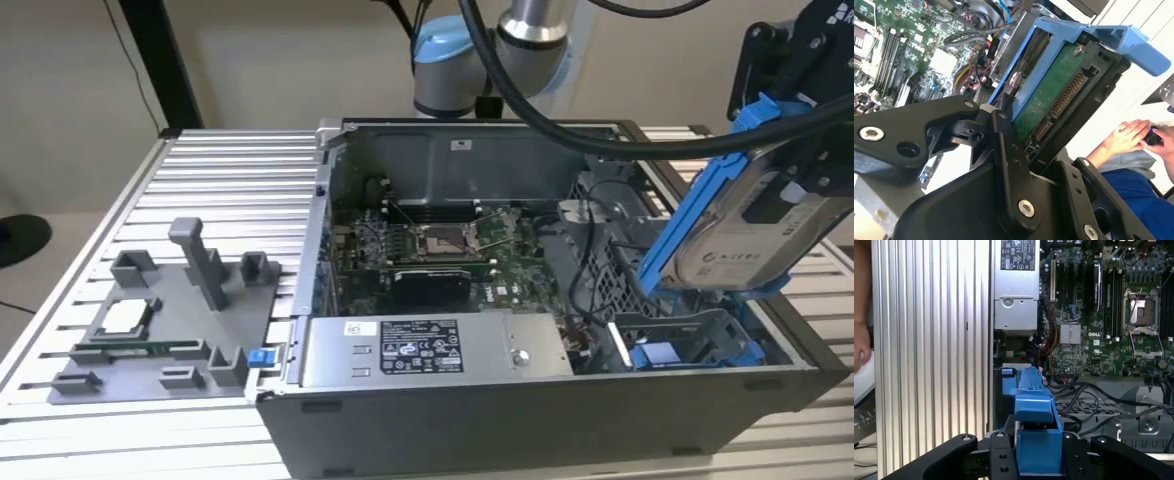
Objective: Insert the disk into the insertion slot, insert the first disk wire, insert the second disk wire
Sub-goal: 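Insert the disk into the insertion slot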
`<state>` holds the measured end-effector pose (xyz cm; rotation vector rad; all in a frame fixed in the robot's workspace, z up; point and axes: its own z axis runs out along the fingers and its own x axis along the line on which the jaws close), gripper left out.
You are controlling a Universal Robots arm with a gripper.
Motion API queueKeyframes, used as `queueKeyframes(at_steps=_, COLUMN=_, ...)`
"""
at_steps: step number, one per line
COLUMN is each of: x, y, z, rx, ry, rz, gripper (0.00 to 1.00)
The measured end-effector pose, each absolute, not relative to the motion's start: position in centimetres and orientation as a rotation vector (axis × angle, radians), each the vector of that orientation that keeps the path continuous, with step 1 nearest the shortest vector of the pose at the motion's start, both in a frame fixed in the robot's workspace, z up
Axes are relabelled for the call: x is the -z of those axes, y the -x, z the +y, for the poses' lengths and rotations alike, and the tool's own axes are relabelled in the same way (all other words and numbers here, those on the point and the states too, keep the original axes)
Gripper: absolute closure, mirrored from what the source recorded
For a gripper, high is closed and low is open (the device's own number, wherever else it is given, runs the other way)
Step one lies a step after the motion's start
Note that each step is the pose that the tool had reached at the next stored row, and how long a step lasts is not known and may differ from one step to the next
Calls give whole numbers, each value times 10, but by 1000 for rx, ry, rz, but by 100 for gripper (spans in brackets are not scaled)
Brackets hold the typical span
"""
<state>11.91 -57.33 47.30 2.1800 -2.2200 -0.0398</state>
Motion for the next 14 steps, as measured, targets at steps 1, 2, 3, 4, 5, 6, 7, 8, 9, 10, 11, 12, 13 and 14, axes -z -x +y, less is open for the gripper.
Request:
queueKeyframes(at_steps=1, x=-472, y=-119, z=-573, rx=40, ry=-2180, rz=-2220, gripper=100)
queueKeyframes(at_steps=2, x=-471, y=-119, z=-573, rx=40, ry=-2180, rz=-2220, gripper=100)
queueKeyframes(at_steps=3, x=-470, y=-119, z=-573, rx=40, ry=-2180, rz=-2220, gripper=100)
queueKeyframes(at_steps=4, x=-469, y=-119, z=-573, rx=40, ry=-2180, rz=-2220, gripper=100)
queueKeyframes(at_steps=5, x=-469, y=-119, z=-573, rx=40, ry=-2180, rz=-2220, gripper=100)
queueKeyframes(at_steps=6, x=-468, y=-119, z=-573, rx=40, ry=-2180, rz=-2220, gripper=100)
queueKeyframes(at_steps=7, x=-467, y=-119, z=-573, rx=40, ry=-2180, rz=-2220, gripper=100)
queueKeyframes(at_steps=8, x=-466, y=-119, z=-573, rx=40, ry=-2180, rz=-2220, gripper=100)
queueKeyframes(at_steps=9, x=-465, y=-119, z=-573, rx=40, ry=-2180, rz=-2220, gripper=100)
queueKeyframes(at_steps=10, x=-464, y=-119, z=-573, rx=40, ry=-2180, rz=-2220, gripper=100)
queueKeyframes(at_steps=11, x=-464, y=-119, z=-573, rx=40, ry=-2180, rz=-2220, gripper=100)
queueKeyframes(at_steps=12, x=-463, y=-119, z=-573, rx=40, ry=-2180, rz=-2220, gripper=100)
queueKeyframes(at_steps=13, x=-462, y=-119, z=-573, rx=40, ry=-2180, rz=-2220, gripper=100)
queueKeyframes(at_steps=14, x=-461, y=-119, z=-573, rx=40, ry=-2180, rz=-2220, gripper=100)
